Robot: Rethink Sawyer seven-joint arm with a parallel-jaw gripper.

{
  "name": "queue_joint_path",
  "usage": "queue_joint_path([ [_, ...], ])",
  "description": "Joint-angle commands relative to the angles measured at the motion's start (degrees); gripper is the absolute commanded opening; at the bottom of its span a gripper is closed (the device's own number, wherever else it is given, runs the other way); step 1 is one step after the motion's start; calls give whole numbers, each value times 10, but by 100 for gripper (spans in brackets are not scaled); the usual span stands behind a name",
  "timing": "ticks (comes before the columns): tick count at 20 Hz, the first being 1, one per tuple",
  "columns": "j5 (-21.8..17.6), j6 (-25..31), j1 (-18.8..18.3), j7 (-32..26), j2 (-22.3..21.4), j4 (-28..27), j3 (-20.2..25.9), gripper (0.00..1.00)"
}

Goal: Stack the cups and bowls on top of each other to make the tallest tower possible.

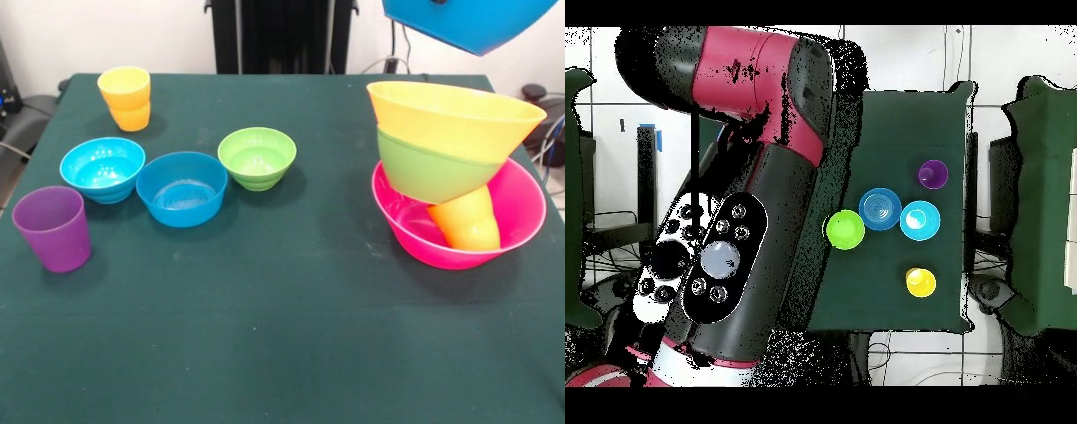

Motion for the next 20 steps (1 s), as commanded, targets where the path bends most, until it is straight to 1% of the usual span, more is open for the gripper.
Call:
queue_joint_path([
  [1,1,25,-14,15,7,-10,61,0],
  [4,-2,25,-24,9,20,-26,60,0],
  [7,-1,15,-30,2,29,-27,68,0],
  [9,1,26,-23,13,31,-29,65,0],
  [11,8,36,-10,36,29,-23,63,0],
  [16,22,1,27,95,33,6,59,0],
  [20,34,-28,43,112,36,27,59,0],
])
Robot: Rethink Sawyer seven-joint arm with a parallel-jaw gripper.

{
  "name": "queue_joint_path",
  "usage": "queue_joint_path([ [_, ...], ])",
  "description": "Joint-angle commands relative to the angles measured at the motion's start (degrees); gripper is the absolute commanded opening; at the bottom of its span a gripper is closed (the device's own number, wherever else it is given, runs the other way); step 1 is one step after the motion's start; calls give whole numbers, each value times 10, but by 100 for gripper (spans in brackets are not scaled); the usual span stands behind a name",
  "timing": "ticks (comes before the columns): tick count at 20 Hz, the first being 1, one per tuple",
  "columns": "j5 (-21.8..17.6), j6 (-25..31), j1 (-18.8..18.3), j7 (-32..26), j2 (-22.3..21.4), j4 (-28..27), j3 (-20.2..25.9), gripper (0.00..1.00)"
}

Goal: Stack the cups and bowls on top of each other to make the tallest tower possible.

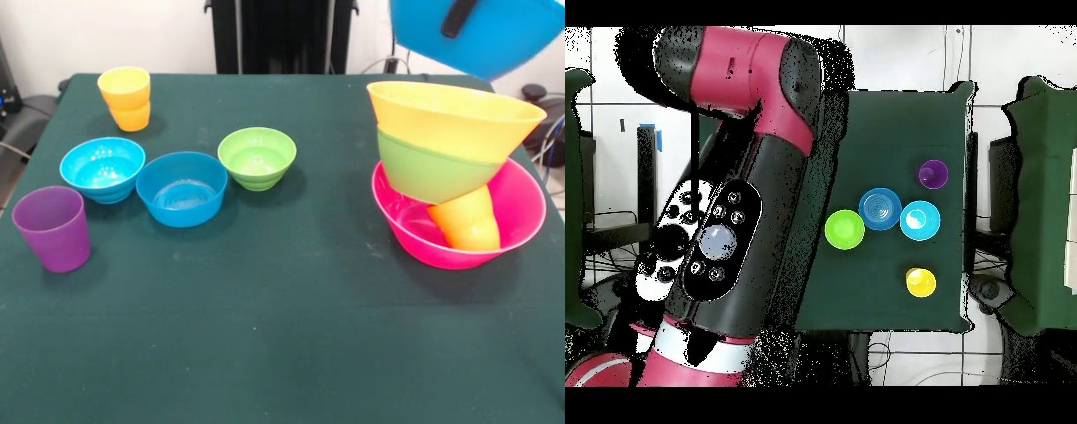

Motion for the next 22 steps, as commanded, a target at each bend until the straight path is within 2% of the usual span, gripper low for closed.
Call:
queue_joint_path([
  [1,19,-31,38,114,9,44,57,0],
  [7,28,-19,41,108,11,37,46,0],
  [13,12,-19,19,40,-9,52,45,0],
  [19,15,-50,32,8,-52,124,67,0],
  [22,13,-106,47,8,-56,163,75,0],
])
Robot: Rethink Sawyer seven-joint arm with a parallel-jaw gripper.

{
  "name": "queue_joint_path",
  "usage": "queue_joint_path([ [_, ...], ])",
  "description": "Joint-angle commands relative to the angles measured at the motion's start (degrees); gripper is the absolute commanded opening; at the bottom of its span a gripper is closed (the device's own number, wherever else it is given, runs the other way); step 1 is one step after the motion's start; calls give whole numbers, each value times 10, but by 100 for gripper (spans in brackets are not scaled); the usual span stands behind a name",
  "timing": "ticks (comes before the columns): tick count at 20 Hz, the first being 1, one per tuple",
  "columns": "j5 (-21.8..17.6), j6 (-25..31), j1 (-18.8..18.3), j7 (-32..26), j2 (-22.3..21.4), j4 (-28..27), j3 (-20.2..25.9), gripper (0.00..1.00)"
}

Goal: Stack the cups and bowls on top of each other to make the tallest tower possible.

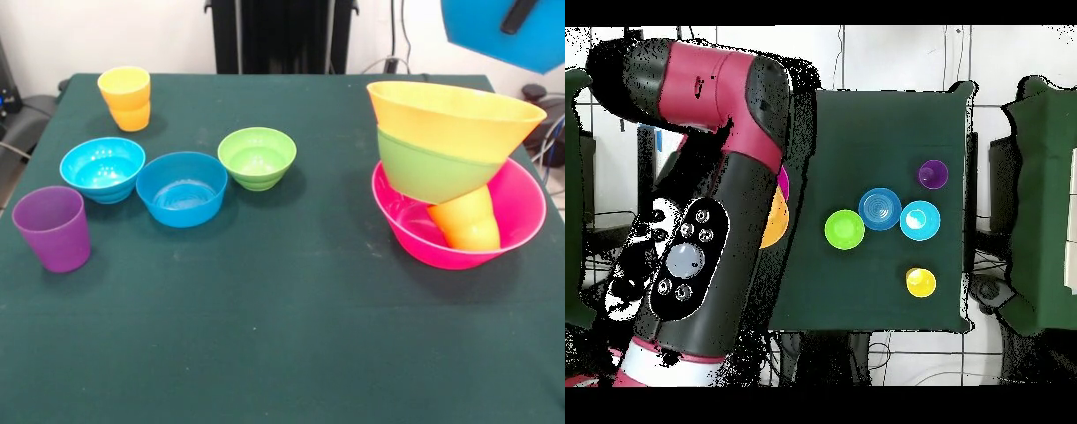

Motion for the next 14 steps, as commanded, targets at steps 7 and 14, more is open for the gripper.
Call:
queue_joint_path([
  [7,-9,-120,15,-3,-45,145,88,0],
  [14,-14,-160,21,-5,-45,163,98,0],
])
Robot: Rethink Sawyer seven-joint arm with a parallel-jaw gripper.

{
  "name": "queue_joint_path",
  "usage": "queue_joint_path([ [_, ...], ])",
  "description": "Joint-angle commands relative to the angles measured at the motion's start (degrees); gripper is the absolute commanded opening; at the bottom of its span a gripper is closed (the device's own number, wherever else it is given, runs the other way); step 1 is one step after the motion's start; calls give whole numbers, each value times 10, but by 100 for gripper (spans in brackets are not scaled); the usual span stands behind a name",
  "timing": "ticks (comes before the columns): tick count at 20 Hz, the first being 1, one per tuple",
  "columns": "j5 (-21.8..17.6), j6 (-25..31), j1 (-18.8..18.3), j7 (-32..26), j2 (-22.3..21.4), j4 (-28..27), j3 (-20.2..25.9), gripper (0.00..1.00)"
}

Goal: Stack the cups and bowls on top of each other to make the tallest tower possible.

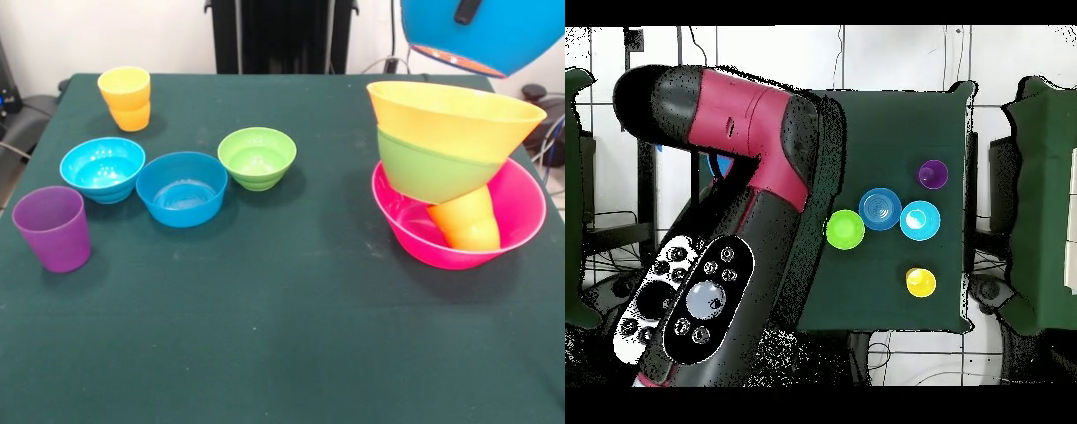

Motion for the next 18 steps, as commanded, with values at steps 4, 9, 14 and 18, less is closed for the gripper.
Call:
queue_joint_path([
  [4,-16,-45,16,-1,5,67,90,0],
  [9,-19,-42,13,-5,5,65,90,0],
  [14,-23,-36,6,-38,0,64,106,100],
  [18,-35,-33,7,-27,5,57,90,100],
])
